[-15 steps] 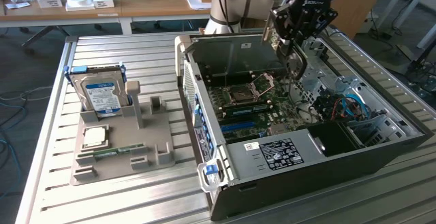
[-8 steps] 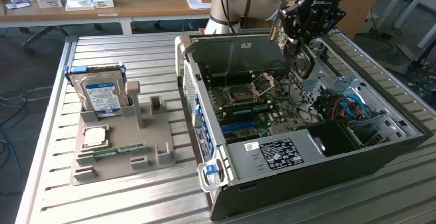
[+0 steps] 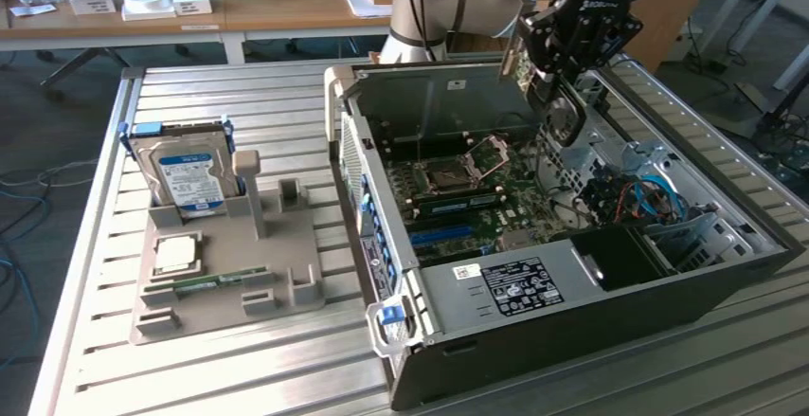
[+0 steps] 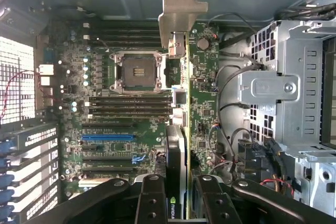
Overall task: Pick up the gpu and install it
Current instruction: 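Pick up the gpu and move the gpu toward the slot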
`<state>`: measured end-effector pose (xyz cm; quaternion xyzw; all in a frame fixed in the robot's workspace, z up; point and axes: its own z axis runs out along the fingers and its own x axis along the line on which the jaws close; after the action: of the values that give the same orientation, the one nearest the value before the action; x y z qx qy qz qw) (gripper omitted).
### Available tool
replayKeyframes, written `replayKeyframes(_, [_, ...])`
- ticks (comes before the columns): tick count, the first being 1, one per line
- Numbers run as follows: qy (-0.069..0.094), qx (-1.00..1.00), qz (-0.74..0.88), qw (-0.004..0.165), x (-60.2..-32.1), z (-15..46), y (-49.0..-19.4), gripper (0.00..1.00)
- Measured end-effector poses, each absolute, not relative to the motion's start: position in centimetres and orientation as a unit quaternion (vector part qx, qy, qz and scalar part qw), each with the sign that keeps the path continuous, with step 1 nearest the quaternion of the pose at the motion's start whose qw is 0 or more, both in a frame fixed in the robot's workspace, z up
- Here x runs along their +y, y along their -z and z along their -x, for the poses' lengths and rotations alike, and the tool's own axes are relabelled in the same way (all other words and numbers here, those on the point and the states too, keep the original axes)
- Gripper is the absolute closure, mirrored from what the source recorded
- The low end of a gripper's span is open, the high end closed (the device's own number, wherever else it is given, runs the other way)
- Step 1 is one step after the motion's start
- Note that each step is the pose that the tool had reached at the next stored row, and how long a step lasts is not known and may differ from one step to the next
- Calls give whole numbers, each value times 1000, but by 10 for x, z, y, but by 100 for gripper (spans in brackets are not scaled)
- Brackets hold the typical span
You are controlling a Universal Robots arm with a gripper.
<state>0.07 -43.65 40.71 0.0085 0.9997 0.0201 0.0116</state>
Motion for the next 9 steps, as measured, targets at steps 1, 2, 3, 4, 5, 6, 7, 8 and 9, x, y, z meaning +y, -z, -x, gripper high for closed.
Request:
replayKeyframes(1, [-20,1000,-9,12,-437,-2,-407,73])
replayKeyframes(2, [-20,1000,-9,12,-437,-4,-407,73])
replayKeyframes(3, [-20,1000,-9,12,-437,-6,-407,73])
replayKeyframes(4, [-20,1000,-9,12,-436,-8,-407,73])
replayKeyframes(5, [-20,1000,-9,12,-436,-9,-407,73])
replayKeyframes(6, [-20,1000,-9,12,-436,-10,-407,73])
replayKeyframes(7, [-20,1000,-9,12,-436,-10,-407,73])
replayKeyframes(8, [-20,1000,-9,12,-436,-10,-407,73])
replayKeyframes(9, [-20,1000,-9,12,-436,-10,-407,73])
